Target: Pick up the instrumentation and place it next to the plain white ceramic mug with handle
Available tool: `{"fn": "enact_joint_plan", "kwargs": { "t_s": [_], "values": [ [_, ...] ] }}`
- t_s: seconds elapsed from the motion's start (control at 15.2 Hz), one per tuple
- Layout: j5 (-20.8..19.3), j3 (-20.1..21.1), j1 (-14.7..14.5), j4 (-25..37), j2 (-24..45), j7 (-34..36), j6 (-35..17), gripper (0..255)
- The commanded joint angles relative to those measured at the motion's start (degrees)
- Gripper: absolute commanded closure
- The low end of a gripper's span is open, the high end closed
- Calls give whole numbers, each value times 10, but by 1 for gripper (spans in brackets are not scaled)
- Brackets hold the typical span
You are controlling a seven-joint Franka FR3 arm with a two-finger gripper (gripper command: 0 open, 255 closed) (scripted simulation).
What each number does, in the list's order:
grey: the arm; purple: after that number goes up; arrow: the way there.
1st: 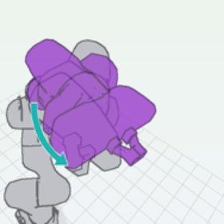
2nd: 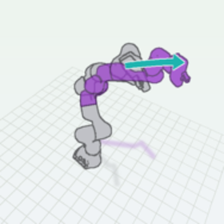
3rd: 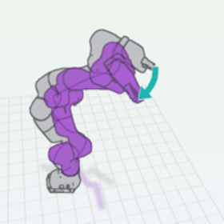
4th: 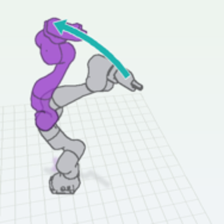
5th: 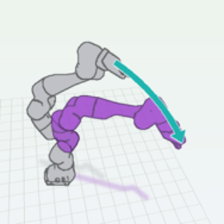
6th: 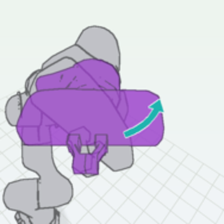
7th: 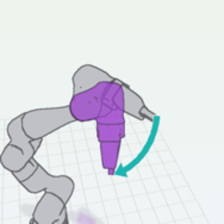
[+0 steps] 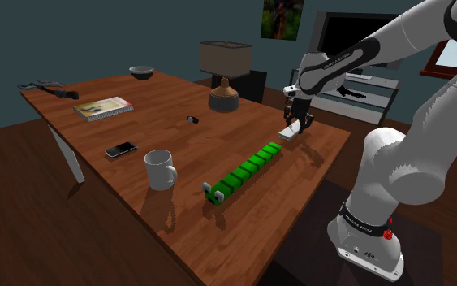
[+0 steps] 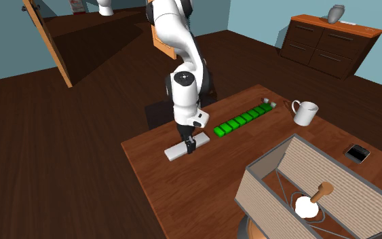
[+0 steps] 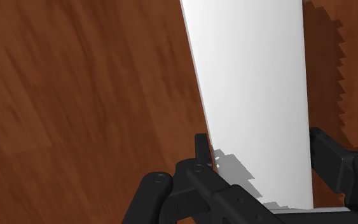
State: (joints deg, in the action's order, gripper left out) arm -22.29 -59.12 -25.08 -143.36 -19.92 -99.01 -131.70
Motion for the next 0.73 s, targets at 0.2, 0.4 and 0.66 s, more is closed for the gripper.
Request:
{"fn": "enact_joint_plan", "kwargs": {
  "t_s": [0.2, 0.4, 0.66],
  "values": [
    [-10, 30, 16, 19, -31, 12, 48, 255],
    [-13, 46, 24, 31, -47, 17, 76, 255],
    [-15, 65, 31, 49, -66, 21, 112, 255]
  ]
}}
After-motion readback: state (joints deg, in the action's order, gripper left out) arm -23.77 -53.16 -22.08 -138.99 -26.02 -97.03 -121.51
